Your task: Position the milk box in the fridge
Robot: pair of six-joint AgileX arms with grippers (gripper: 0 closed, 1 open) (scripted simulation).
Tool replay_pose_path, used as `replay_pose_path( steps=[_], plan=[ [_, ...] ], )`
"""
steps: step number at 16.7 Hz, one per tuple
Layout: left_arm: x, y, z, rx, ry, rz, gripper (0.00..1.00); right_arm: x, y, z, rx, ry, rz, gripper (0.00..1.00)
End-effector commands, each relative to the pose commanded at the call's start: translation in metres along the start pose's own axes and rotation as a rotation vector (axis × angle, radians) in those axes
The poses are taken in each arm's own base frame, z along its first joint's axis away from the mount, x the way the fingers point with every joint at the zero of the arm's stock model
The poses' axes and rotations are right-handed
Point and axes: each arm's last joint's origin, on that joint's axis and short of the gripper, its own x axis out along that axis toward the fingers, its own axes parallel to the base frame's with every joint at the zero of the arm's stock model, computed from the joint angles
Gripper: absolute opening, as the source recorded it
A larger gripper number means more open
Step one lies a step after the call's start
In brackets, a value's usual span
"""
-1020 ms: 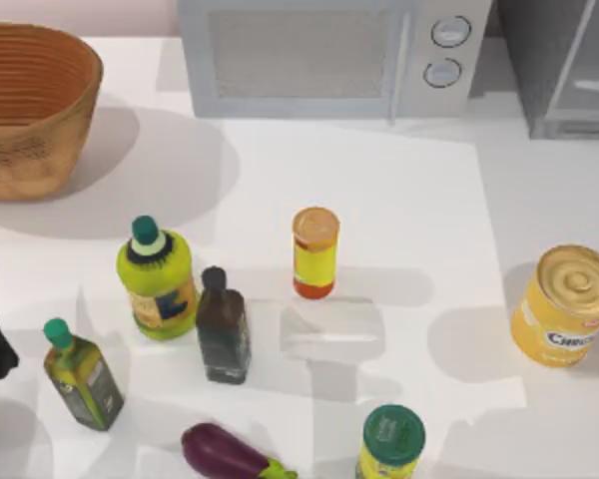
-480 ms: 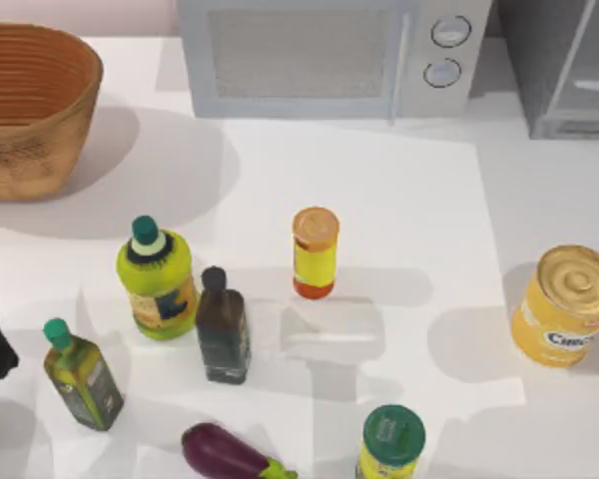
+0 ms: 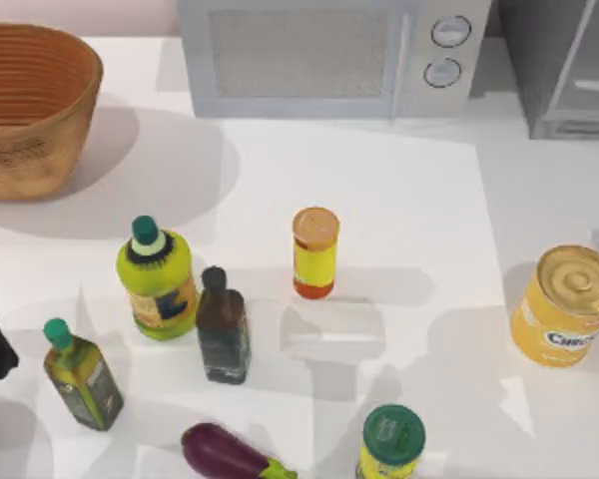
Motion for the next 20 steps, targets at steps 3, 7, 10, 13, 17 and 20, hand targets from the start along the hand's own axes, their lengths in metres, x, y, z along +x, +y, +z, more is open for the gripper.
replay_pose_path(
  steps=[3, 7, 10, 13, 17, 20],
  plan=[
    [0.000, 0.000, 0.000, 0.000, 0.000, 0.000, 1.00, 0.044, -0.009, 0.016, -0.001, 0.001, 0.000, 0.00],
    [0.000, 0.000, 0.000, 0.000, 0.000, 0.000, 1.00, 0.115, -0.029, 0.011, -0.002, 0.004, 0.001, 0.00],
    [0.000, 0.000, 0.000, 0.000, 0.000, 0.000, 1.00, 0.166, -0.048, -0.013, -0.001, 0.006, 0.002, 0.00],
    [0.000, 0.000, 0.000, 0.000, 0.000, 0.000, 1.00, 0.206, -0.067, -0.048, 0.001, 0.007, 0.002, 0.00],
    [0.000, 0.000, 0.000, 0.000, 0.000, 0.000, 1.00, 0.237, -0.086, -0.095, 0.003, 0.006, 0.001, 0.00],
    [0.000, 0.000, 0.000, 0.000, 0.000, 0.000, 1.00, 0.246, -0.093, -0.114, 0.003, 0.004, 0.000, 0.00]
  ],
)
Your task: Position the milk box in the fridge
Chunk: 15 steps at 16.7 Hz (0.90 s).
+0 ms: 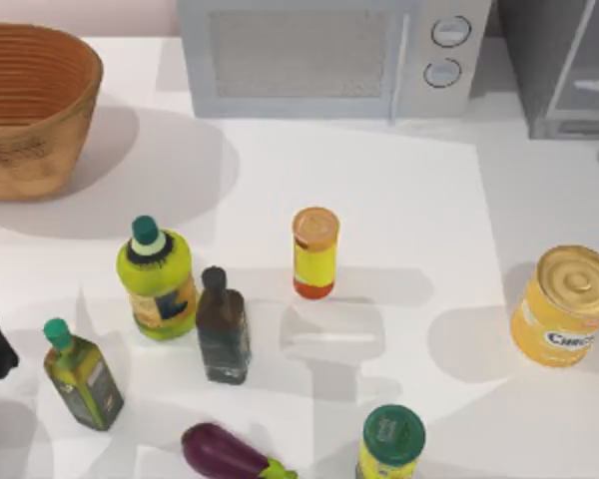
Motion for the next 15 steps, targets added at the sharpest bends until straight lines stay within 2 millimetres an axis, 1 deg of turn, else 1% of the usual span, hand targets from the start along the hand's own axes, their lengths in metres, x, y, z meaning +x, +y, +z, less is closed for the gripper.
replay_pose_path(
  steps=[5, 6, 8, 11, 15],
  plan=[
    [0.000, 0.000, 0.000, 0.000, 0.000, 0.000, 1.00, 0.001, -0.001, -0.002, 0.000, 0.000, 0.000, 0.00],
    [0.000, 0.000, 0.000, 0.000, 0.000, 0.000, 1.00, 0.000, 0.002, -0.003, 0.003, 0.006, 0.005, 0.00],
    [0.000, 0.000, 0.000, 0.000, 0.000, 0.000, 1.00, 0.003, 0.001, -0.003, 0.003, 0.006, 0.005, 0.00],
    [0.000, 0.000, 0.000, 0.000, 0.000, 0.000, 1.00, 0.022, 0.000, 0.000, 0.003, 0.005, 0.005, 0.00],
    [0.000, 0.000, 0.000, 0.000, 0.000, 0.000, 1.00, 0.061, -0.002, 0.006, 0.003, 0.005, 0.005, 0.00]
  ],
)
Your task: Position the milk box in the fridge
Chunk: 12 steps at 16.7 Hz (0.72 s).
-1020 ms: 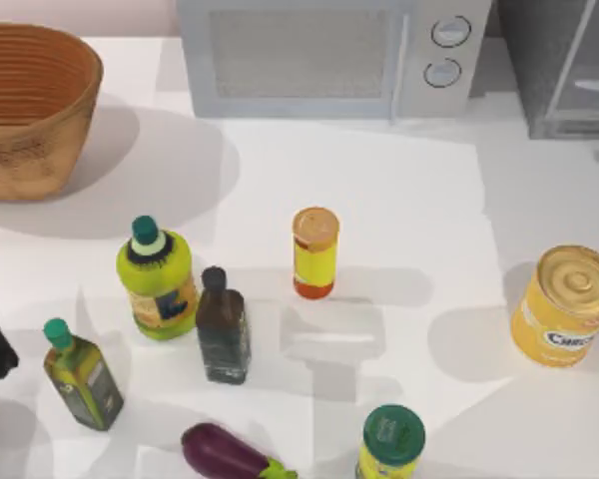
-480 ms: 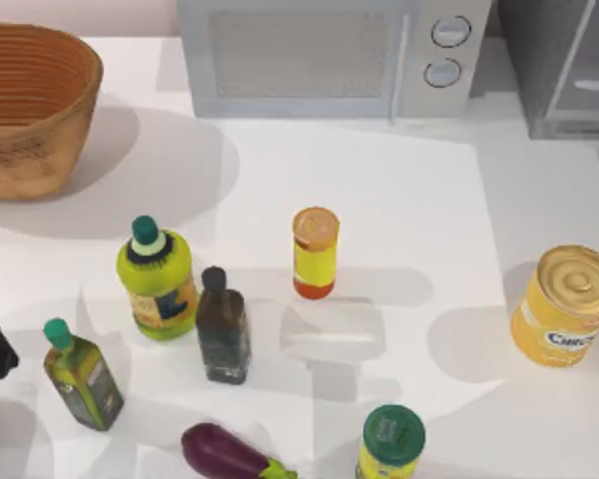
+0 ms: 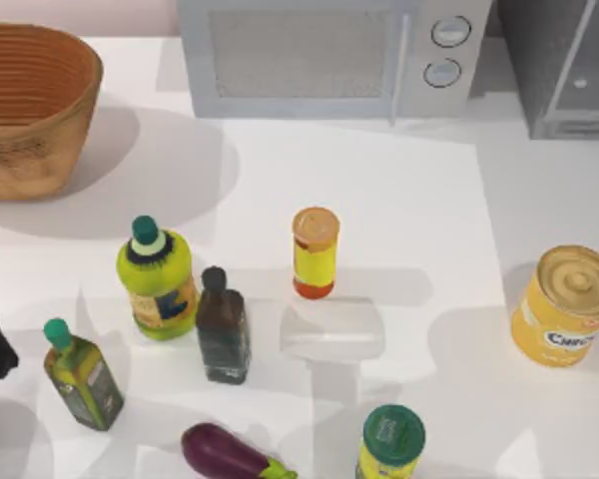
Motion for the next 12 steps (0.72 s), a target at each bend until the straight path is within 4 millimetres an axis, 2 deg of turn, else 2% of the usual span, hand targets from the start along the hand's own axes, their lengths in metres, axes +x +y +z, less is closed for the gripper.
replay_pose_path(
  steps=[6, 8, 12],
  plan=[
    [0.000, 0.000, 0.000, 0.000, 0.000, 0.000, 1.00, 0.050, 0.001, 0.010, 0.000, 0.001, 0.000, 0.00],
    [0.000, 0.000, 0.000, 0.000, 0.000, 0.000, 1.00, 0.058, 0.002, 0.012, 0.000, 0.000, 0.000, 0.00],
    [0.000, 0.000, 0.000, 0.000, 0.000, 0.000, 1.00, 0.059, 0.002, 0.012, 0.000, 0.000, 0.000, 0.00]
  ],
)
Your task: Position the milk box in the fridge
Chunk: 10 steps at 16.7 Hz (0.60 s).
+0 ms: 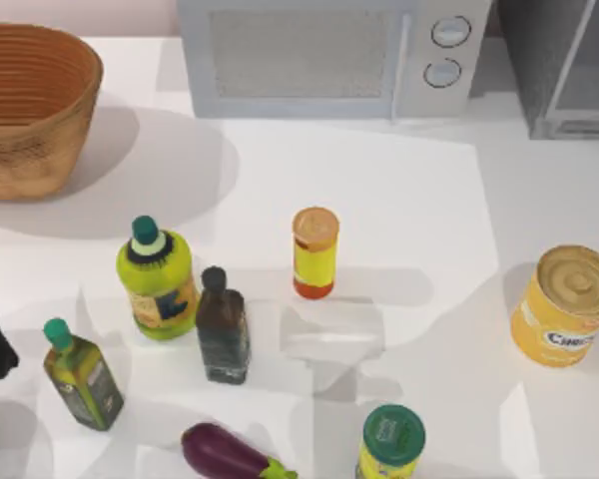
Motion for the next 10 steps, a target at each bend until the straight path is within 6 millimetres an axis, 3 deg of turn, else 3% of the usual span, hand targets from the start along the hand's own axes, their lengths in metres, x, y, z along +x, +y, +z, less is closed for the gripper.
replay_pose_path(
  steps=[1, 10],
  plan=[
    [0.0000, 0.0000, 0.0000, 0.000, 0.000, 0.000, 1.00, 0.0000, 0.0000, 0.0000, 0.000, 0.000, 0.000, 0.00],
    [0.0000, 0.0000, 0.0000, 0.000, 0.000, 0.000, 1.00, 0.0000, 0.0000, 0.0000, 0.000, 0.000, 0.000, 0.68]
  ],
)
